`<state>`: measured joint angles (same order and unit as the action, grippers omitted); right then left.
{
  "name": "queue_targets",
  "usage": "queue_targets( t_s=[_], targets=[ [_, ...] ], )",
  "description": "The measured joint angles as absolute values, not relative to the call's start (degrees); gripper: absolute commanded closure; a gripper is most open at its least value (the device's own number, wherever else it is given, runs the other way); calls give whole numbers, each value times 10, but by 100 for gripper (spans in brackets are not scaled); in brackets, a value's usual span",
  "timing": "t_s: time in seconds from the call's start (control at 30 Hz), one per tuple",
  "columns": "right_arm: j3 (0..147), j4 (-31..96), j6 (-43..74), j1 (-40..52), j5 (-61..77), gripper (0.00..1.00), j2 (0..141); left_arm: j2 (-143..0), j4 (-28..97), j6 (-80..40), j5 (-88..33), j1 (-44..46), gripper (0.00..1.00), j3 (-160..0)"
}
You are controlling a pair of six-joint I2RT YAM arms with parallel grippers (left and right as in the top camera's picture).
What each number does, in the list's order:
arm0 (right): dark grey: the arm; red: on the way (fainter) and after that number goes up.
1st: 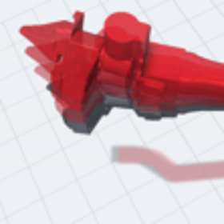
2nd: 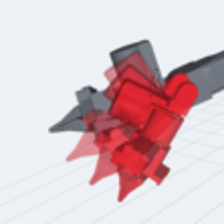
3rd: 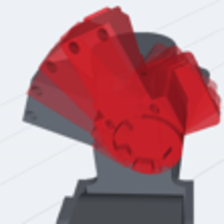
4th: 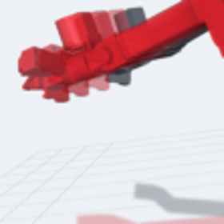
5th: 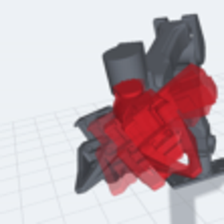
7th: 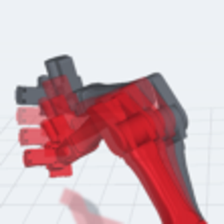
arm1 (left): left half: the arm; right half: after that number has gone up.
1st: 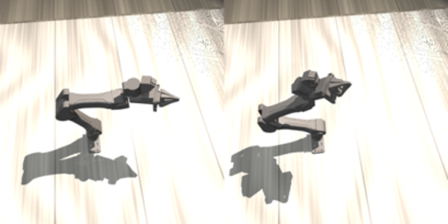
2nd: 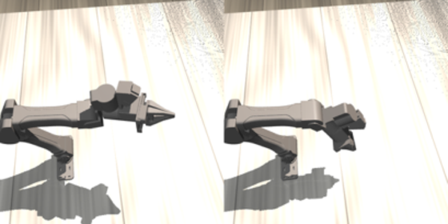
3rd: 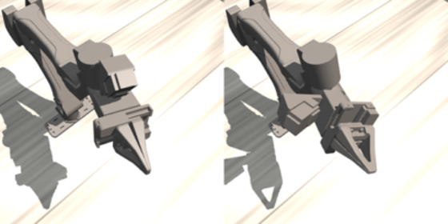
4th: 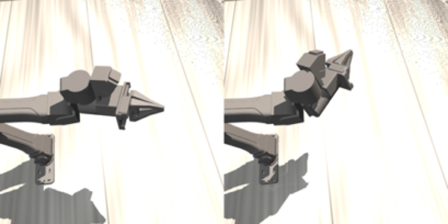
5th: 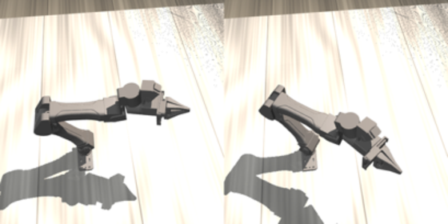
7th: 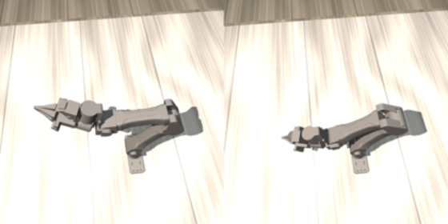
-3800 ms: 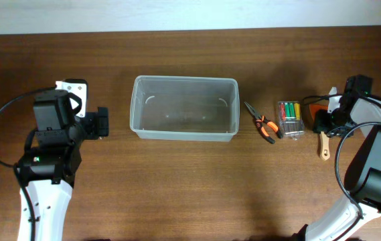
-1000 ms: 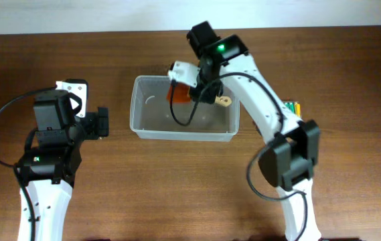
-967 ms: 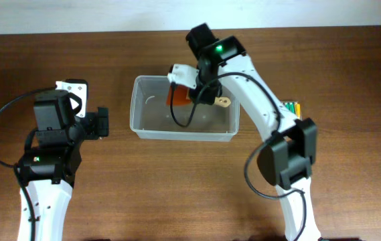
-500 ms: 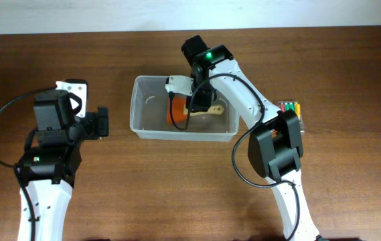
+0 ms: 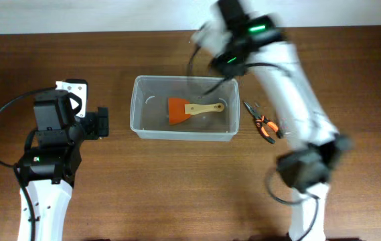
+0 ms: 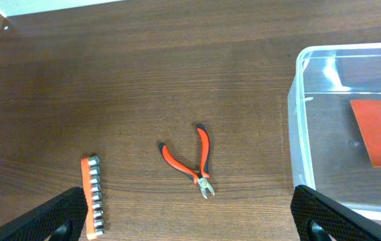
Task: Pack container
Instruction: 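Carry the scraper left and release it into the clear container, then move the right gripper over the clear screwdriver case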
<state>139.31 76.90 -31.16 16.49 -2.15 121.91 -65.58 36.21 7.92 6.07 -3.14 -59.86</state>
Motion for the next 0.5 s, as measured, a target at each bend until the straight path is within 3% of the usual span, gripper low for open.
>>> queue_targets(
  t_s=[0.23,0.37,0.5],
  targets=[
    [1412,829,-206,-59,41,39,1103,-656,362,79,61,-31,1,-599],
    [1361,839,-159,-132,75,37,1107,-656,362,79,61,-31,1,-599],
    [1259,803,-131,-151,90,17,1129,-656,362,79,61,-31,1,-599]
  ],
)
